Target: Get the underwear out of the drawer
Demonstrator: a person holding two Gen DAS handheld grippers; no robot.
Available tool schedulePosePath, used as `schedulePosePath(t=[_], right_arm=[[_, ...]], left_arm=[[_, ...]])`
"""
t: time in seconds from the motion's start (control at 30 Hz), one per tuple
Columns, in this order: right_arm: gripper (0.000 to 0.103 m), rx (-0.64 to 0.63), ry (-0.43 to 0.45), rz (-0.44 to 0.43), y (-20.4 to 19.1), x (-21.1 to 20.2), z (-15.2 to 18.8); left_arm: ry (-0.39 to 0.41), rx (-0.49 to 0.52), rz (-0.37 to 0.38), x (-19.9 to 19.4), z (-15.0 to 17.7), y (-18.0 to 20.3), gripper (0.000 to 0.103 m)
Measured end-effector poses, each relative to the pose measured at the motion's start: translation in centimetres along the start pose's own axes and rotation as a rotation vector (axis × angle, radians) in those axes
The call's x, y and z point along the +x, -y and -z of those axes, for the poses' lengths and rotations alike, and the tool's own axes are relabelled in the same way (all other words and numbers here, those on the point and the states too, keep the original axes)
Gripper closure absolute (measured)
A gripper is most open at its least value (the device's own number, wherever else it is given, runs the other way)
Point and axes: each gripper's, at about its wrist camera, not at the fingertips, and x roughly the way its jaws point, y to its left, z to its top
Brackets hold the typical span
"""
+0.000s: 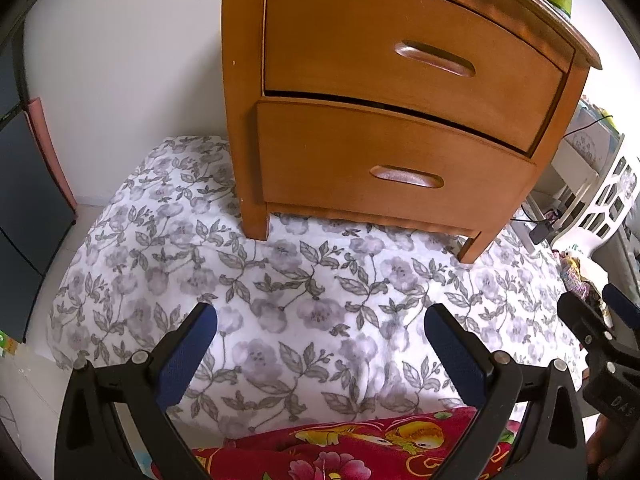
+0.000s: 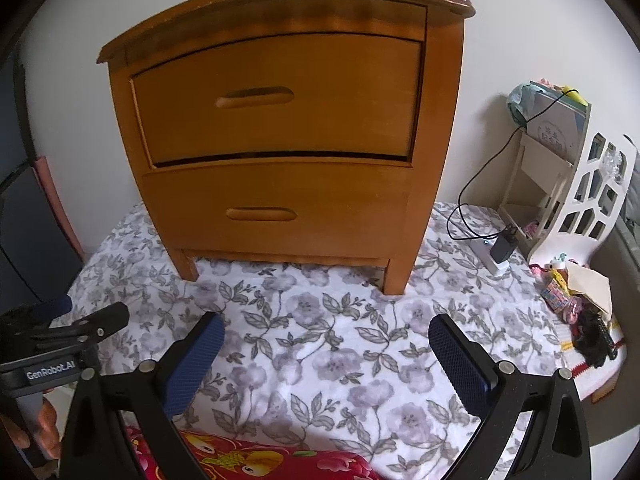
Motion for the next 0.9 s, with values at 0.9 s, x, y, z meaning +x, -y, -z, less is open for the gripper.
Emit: schedulePosePath(t=[0.9], right_arm=[[0.000, 0.005, -0.007, -0.007, -0.07, 0.36, 0.19]], left_arm=[[0.068, 0.024, 0.020, -0.87, 0.02, 0.19, 0.000]])
